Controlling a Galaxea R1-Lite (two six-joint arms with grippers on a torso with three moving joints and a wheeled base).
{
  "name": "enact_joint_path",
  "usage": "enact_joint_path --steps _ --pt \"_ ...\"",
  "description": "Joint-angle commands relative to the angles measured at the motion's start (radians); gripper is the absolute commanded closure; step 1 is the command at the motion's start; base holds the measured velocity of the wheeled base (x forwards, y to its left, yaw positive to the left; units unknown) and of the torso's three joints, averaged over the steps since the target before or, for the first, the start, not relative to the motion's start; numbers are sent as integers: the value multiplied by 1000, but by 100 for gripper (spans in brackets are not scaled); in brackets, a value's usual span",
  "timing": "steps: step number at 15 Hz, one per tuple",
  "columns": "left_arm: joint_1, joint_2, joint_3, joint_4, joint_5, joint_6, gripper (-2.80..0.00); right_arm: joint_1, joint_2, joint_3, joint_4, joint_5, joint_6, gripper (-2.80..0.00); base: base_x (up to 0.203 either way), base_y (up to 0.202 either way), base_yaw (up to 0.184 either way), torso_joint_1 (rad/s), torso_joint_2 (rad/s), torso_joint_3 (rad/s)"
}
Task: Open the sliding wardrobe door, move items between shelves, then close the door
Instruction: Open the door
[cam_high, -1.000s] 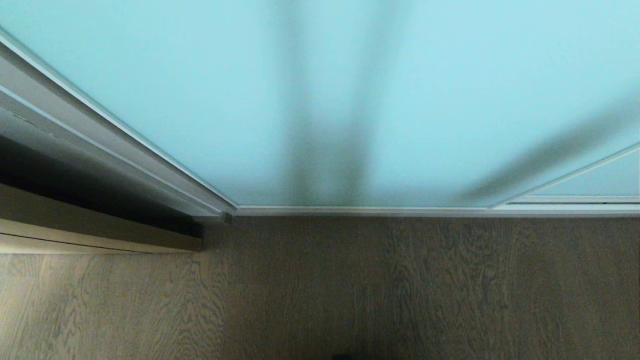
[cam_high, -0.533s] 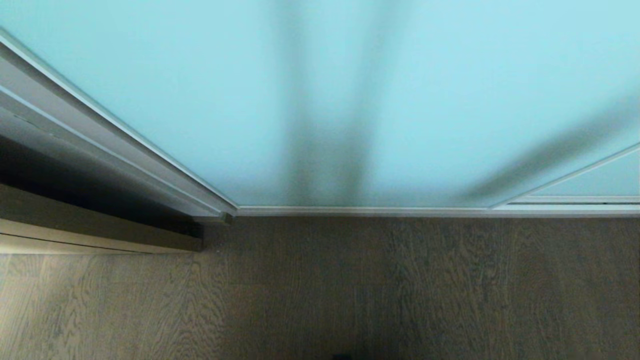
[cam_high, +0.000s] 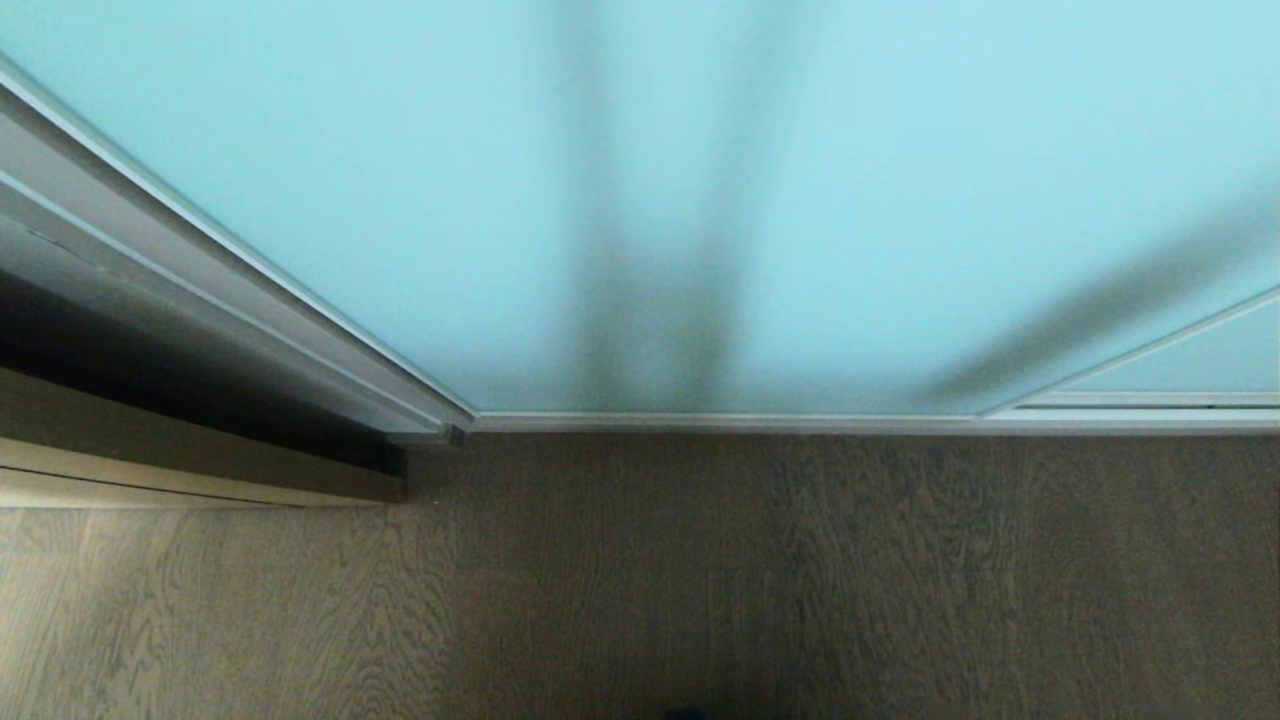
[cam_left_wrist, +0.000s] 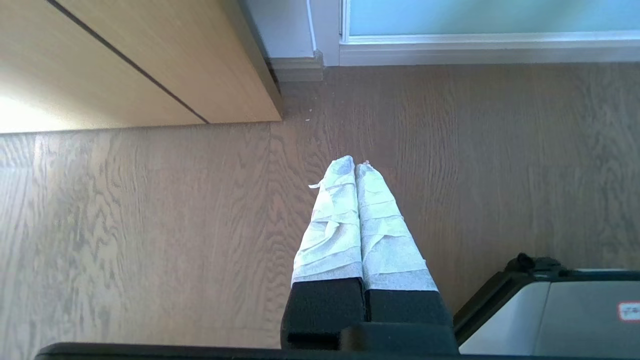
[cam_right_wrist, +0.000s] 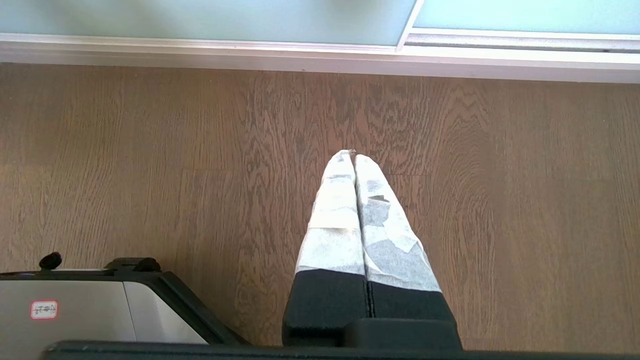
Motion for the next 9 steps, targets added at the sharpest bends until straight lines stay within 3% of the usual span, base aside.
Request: enact_joint_path --steps 1,3,9 --pt "0 0 2 1 -2 -4 0 1 1 0 0 0 0 0 0 0 0 0 0 0" --pt "0 0 -2 -17 -2 1 0 1 1 0 0 0 0 0 0 0 0 0 0 0" --pt "0 0 2 -8 4 -71 0 0 1 0 0 0 0 0 0 0 0 0 0 0"
